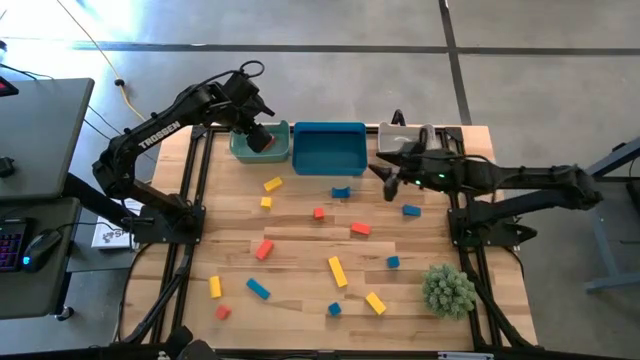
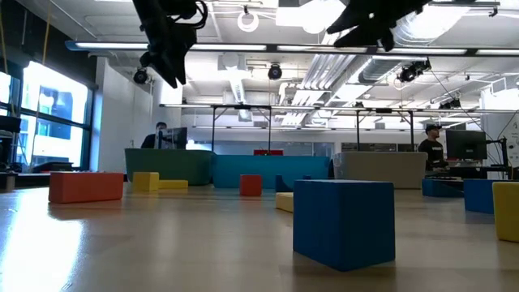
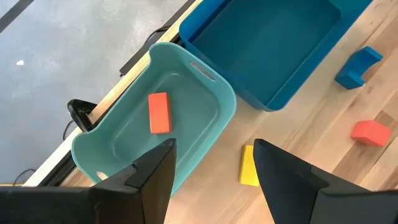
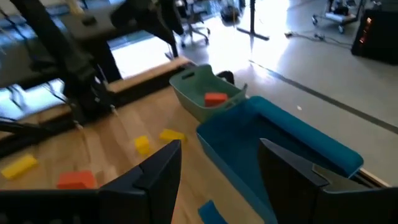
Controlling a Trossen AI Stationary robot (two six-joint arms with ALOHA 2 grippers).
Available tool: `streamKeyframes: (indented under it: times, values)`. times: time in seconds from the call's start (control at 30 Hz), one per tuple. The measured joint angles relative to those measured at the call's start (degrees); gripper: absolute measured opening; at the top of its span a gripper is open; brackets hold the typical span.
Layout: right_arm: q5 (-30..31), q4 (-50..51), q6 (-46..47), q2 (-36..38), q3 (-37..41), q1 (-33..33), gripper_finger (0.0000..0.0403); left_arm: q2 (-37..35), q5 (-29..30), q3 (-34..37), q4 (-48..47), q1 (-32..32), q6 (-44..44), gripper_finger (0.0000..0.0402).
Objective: Sort & place blocks by color
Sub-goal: Put the blue block into the blue bin
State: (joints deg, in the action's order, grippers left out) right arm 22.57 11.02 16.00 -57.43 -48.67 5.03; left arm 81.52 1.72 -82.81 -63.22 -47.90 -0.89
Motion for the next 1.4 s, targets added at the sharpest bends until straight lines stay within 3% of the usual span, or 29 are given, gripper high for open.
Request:
streamKeyframes:
  times: [0.23,0.57,0.77,1.4]
  values:
    - [-2.31,11.06,0.45,-10.38,-10.5,2.83,0.0205,0.02,0.0,0.0,0.02,-0.02,-2.14,0.0204]
    - [-12.8,26.34,-13.94,-24.48,-23.45,6.0,0.0207,0.02,0.0,0.02,0.02,-0.01,-2.36,0.0204]
    - [-20.2,30.55,-19.42,-31.93,-24.19,7.37,0.0207,0.07,0.0,0.04,0.02,0.0,-2.36,0.0204]
    - [-22.4,25.99,-28.58,-45.56,-24.19,7.85,0.0206,0.07,0.0,0.04,0.02,-0.02,-2.57,0.0204]
